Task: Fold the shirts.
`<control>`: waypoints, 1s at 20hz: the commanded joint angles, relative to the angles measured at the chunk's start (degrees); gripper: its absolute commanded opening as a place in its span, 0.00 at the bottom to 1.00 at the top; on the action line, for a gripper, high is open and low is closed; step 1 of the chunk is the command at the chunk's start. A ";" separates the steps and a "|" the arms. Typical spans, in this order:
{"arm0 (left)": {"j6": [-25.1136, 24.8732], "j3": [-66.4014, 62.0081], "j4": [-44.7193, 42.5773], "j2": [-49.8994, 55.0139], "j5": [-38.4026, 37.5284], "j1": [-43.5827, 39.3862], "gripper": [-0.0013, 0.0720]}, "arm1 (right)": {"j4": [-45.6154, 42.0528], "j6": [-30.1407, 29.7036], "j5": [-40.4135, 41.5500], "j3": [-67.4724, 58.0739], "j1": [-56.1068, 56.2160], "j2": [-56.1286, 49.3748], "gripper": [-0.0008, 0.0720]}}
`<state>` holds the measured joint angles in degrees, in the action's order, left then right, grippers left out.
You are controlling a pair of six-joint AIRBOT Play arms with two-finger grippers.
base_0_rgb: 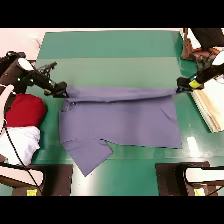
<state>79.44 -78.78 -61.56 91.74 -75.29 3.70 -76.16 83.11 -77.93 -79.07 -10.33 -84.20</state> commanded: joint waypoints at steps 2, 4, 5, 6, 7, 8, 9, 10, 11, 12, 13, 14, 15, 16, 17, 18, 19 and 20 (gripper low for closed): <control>1.99 4.70 0.17 -0.31 0.87 0.02 0.72 | 0.15 0.28 4.35 8.98 0.02 4.04 0.26; 2.16 4.70 -0.63 -3.45 0.68 0.02 0.67 | 0.04 0.22 3.43 9.05 -0.37 6.27 0.49; 2.29 4.94 -2.60 -6.21 -0.20 0.02 0.67 | 0.07 0.20 2.73 9.07 -0.85 8.22 0.49; 3.54 6.43 -6.12 -10.01 -0.63 0.02 0.68 | 0.04 0.17 2.10 9.11 -1.44 10.19 0.49; 4.83 9.16 -9.90 -14.08 -0.98 0.02 0.68 | 0.07 0.09 1.14 9.22 -2.32 12.57 0.49; 6.51 13.53 -13.40 -18.78 -1.75 0.02 0.68 | 0.11 -0.24 0.55 9.68 -3.37 14.84 0.50; 7.72 18.97 -14.69 -23.65 -2.80 0.02 0.68 | 0.13 -0.24 0.70 10.51 -4.09 17.18 0.58; 7.72 24.44 -14.34 -28.06 -3.37 0.02 0.68 | 0.13 -0.26 1.46 11.58 -4.59 19.10 0.58; 7.87 29.97 -13.16 -32.30 -3.61 0.02 0.68 | 0.15 -0.24 2.21 12.90 -5.16 20.74 0.58; 9.03 35.76 -12.41 -36.59 -3.58 0.02 0.68 | 0.15 -0.24 2.43 13.86 -5.42 21.77 0.58; 9.75 40.68 -11.54 -40.13 -3.80 0.02 0.68 | 0.15 -0.24 2.47 14.58 -5.46 22.34 0.58; 10.86 45.46 -10.91 -43.25 -3.80 0.02 0.68 | 0.15 -0.24 2.47 15.15 -5.44 22.56 0.58; 11.58 49.22 -9.60 -45.16 -3.56 0.02 0.68 | 0.20 -0.24 2.36 15.26 -5.44 22.38 0.58; 11.65 52.61 -6.93 -46.23 -3.10 0.02 0.68 | 0.59 -0.24 2.38 15.23 -5.35 22.12 0.58; 11.58 55.19 -4.17 -46.53 -2.47 0.02 0.68 | 1.49 -0.24 2.40 15.23 -5.35 21.86 0.58; 11.06 57.46 -0.98 -46.51 -1.33 -0.02 0.68 | 2.64 -0.24 2.43 15.23 -5.35 21.68 0.58; 10.23 59.28 1.18 -46.51 0.50 -0.61 0.68 | 3.41 -0.24 2.56 15.23 -5.35 21.64 0.58; 10.29 60.81 2.60 -46.51 2.58 -2.05 0.68 | 3.87 -0.24 2.73 15.23 -5.33 21.64 0.58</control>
<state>89.84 -24.93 -65.36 47.27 -76.47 3.11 -74.35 82.87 -75.55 -64.14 -15.59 -62.74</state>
